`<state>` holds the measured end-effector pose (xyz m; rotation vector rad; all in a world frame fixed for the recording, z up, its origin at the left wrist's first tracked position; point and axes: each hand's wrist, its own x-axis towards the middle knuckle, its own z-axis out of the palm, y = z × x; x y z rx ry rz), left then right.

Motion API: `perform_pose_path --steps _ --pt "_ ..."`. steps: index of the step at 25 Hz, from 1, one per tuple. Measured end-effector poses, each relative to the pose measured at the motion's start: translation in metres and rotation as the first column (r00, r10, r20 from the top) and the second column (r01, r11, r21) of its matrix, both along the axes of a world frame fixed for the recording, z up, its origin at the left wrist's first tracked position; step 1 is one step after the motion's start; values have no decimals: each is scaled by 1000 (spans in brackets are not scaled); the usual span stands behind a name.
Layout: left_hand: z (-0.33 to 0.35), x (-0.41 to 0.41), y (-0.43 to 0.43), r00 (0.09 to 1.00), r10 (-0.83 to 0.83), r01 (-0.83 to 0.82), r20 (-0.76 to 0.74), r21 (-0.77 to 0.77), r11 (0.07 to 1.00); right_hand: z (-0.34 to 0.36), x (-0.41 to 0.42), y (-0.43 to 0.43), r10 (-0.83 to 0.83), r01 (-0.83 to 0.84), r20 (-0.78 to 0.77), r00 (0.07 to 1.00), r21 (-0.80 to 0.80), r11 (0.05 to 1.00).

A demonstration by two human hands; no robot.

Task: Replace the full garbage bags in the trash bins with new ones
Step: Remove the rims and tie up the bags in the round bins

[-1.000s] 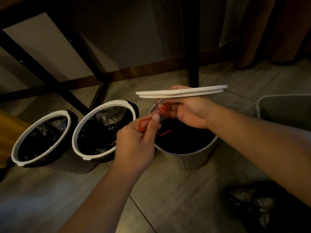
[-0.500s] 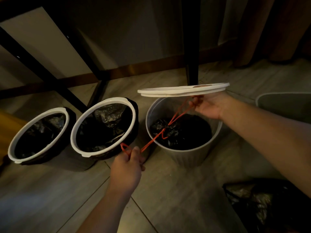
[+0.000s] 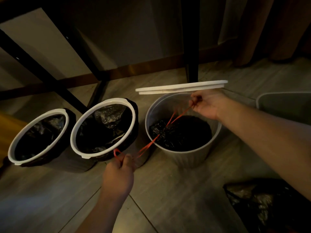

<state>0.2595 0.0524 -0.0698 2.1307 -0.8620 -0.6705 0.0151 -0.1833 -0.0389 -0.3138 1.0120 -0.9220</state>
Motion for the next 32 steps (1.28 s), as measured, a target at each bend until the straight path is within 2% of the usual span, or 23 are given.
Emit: perform_pose_path --steps 2,4,5,7,8,10,12,13,15,17,19,20,22,24,25,27,29,32 --pt "21 -12 -6 1000 -15 11 -22 -155 988 8 4 13 123 -126 -50 991 -49 991" --pt "42 -25 -20 971 -23 -60 -239 -333 941 16 14 28 271 -307 -208 940 -164 937" --pt "52 -31 -28 923 -44 -116 -382 -386 915 21 19 36 326 -394 -289 900 -220 892" --pt "68 -42 -42 813 -118 -159 -571 -411 898 34 27 51 382 -530 -427 819 -311 788" --pt "71 -45 -48 796 -167 -110 -582 -411 905 42 28 57 382 -591 -509 771 -349 728" --pt "72 -47 -58 844 -269 95 -465 -365 926 58 27 69 329 -715 -677 658 -425 555" --pt "71 -48 -69 914 -349 317 -207 -174 932 76 25 80 267 -803 -771 579 -480 354" --pt "70 -50 -74 911 -409 406 -55 -53 912 84 23 86 238 -825 -797 555 -490 282" --pt "68 -56 -87 797 -576 545 183 197 815 101 20 95 186 -813 -794 579 -543 211" --pt "65 -60 -99 650 -677 537 345 421 731 115 14 99 170 -752 -733 659 -630 196" --pt "63 -59 -107 549 -706 487 448 514 706 121 7 100 139 -702 -689 711 -687 186" --pt "62 -56 -109 534 -699 495 476 493 715 121 2 99 99 -693 -688 719 -699 178" --pt "63 -50 -112 565 -681 567 465 381 731 115 -9 97 -71 -684 -700 710 -711 165" --pt "64 -47 -111 626 -671 618 398 272 738 108 -22 95 -294 -623 -636 714 -768 150" --pt "64 -46 -109 651 -658 620 378 235 749 104 -29 91 -426 -588 -573 700 -801 111" --pt "67 -44 -105 714 -607 573 348 207 793 96 -41 78 -656 -590 -449 607 -807 7" --pt "69 -41 -102 779 -575 560 252 133 818 83 -53 67 -743 -652 -409 530 -756 -49" --pt "78 -45 -97 873 -486 481 -35 -105 871 53 -77 56 -776 -815 -490 397 -578 -52"
